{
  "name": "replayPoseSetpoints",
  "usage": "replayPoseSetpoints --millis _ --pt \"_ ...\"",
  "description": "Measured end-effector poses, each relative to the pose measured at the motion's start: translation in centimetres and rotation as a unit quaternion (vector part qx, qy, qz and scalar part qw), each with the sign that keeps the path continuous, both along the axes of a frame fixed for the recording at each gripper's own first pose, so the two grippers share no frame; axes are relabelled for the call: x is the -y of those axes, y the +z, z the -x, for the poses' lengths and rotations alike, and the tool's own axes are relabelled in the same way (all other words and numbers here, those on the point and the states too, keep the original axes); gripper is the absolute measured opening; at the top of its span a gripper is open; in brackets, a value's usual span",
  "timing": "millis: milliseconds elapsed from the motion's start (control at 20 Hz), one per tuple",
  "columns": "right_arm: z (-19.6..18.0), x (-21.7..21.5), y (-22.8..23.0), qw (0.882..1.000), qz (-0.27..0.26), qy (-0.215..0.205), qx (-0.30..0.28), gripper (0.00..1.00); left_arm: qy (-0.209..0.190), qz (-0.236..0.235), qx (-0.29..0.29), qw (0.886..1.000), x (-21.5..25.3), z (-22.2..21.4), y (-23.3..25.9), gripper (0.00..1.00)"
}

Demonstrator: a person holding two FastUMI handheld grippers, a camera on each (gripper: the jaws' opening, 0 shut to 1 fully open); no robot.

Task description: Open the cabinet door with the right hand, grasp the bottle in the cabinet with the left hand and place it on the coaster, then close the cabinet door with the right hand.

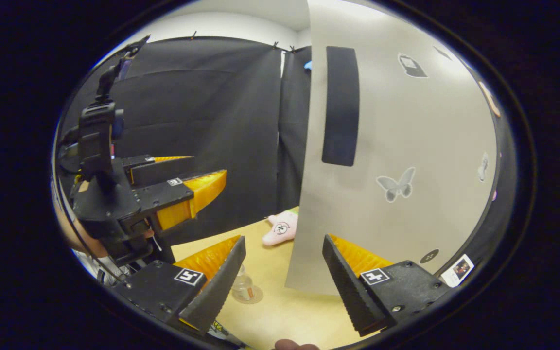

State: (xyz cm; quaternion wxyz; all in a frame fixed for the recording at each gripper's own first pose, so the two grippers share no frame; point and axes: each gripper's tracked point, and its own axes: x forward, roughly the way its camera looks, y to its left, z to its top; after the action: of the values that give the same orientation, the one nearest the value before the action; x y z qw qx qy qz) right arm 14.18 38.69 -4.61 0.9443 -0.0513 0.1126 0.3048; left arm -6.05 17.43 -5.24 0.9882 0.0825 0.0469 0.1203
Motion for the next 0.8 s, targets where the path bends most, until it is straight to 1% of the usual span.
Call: replayPoseSetpoints --millis 50,150,200,250,350,400,450,500,550,600,700,750,800 --pt "-0.7 1.2 0.3 0.999 -0.002 -0.032 0.013 1.0 -0.025 0.004 0.0 1.0 2.2 -0.5 -0.4 0.96" --pt "-1.5 5.4 1.5 0.995 0.0 -0.095 0.042 1.0 -0.067 0.025 -0.006 0.997 6.5 -1.2 -0.6 0.96" --pt "-2.0 8.1 2.5 0.99 0.002 -0.129 0.062 0.99 -0.084 0.037 -0.007 0.996 8.8 -1.7 -0.7 0.96" --pt "-2.9 10.9 3.5 0.982 0.003 -0.17 0.076 0.99 -0.099 0.048 0.0 0.994 11.0 -2.4 -0.3 0.96" --pt "-3.3 16.4 3.2 0.969 0.011 -0.241 0.058 0.99 -0.116 0.072 -0.001 0.991 15.1 -3.5 0.6 0.96" --pt "-3.2 18.2 3.3 0.964 -0.002 -0.263 0.049 1.0 -0.143 0.078 0.006 0.987 17.2 -3.5 1.5 0.96" --pt "-3.5 19.0 3.5 0.961 -0.021 -0.273 0.046 1.0 -0.159 0.075 0.009 0.984 18.4 -3.7 2.0 0.96" --pt "-3.9 19.3 3.9 0.961 -0.037 -0.269 0.043 1.0 -0.161 0.07 0.004 0.984 19.0 -3.9 1.9 0.96" --pt "-3.8 20.0 4.3 0.961 -0.042 -0.27 0.039 1.0 -0.168 0.07 -0.009 0.983 19.7 -3.9 1.5 0.96" --pt "-3.7 20.3 4.6 0.961 -0.04 -0.269 0.049 1.0 -0.178 0.071 -0.016 0.981 20.5 -3.7 1.0 0.96" --pt "-2.4 19.4 6.1 0.96 -0.024 -0.269 0.076 1.0 -0.18 0.072 -0.018 0.981 21.4 -4.3 1.1 0.96" --pt "-0.9 18.8 7.7 0.959 -0.019 -0.268 0.086 1.0 -0.185 0.075 -0.016 0.98 22.1 -4.4 1.5 0.96" --pt "-1.0 19.1 8.0 0.959 -0.019 -0.263 0.101 1.0 -0.19 0.072 -0.006 0.979 22.6 -4.6 2.2 0.96"
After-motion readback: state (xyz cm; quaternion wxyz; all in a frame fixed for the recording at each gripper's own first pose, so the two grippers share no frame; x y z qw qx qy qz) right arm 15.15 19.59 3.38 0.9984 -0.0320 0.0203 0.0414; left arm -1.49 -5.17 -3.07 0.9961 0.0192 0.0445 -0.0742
